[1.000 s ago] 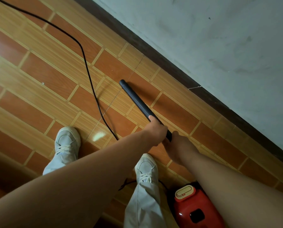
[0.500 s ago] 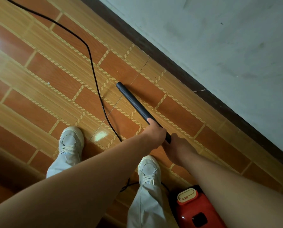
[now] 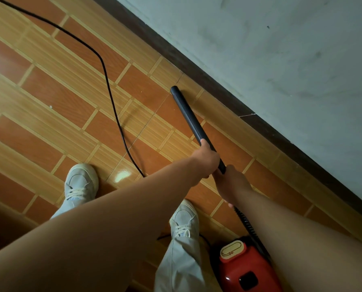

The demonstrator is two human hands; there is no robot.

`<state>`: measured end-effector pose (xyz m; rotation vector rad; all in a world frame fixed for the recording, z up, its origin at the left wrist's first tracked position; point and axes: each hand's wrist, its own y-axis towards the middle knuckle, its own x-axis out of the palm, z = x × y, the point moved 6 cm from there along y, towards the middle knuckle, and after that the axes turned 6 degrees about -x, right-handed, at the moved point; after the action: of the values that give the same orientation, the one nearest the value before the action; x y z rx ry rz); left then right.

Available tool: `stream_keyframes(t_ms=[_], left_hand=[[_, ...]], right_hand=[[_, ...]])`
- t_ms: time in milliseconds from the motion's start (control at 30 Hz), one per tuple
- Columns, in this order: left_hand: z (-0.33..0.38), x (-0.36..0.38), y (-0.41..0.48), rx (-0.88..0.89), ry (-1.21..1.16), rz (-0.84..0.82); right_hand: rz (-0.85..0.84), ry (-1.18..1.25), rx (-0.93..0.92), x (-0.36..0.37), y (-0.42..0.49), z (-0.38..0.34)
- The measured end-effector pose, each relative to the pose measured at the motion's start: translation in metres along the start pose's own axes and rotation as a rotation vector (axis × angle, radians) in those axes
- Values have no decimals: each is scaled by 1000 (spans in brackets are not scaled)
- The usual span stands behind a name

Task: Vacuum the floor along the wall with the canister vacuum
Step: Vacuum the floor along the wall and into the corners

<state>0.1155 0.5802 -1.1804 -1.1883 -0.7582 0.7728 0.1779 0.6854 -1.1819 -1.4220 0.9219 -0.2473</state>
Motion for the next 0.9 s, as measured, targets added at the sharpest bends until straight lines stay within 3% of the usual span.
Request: stream_keyframes(t_ms=[267,500,733,900], left_hand=[[6,36,1,5,26,-110],[16,28,1,26,37,-94],[21,4,-4,40,29,-17],[-6,-33,-13,31,-118,119]], right_hand=[[55,-41,84,-18,-1,30],[86,-80,73,-28,9,15],[69,-88,26,-25,14,-4],[5,-88,-140,-14,9,-27]])
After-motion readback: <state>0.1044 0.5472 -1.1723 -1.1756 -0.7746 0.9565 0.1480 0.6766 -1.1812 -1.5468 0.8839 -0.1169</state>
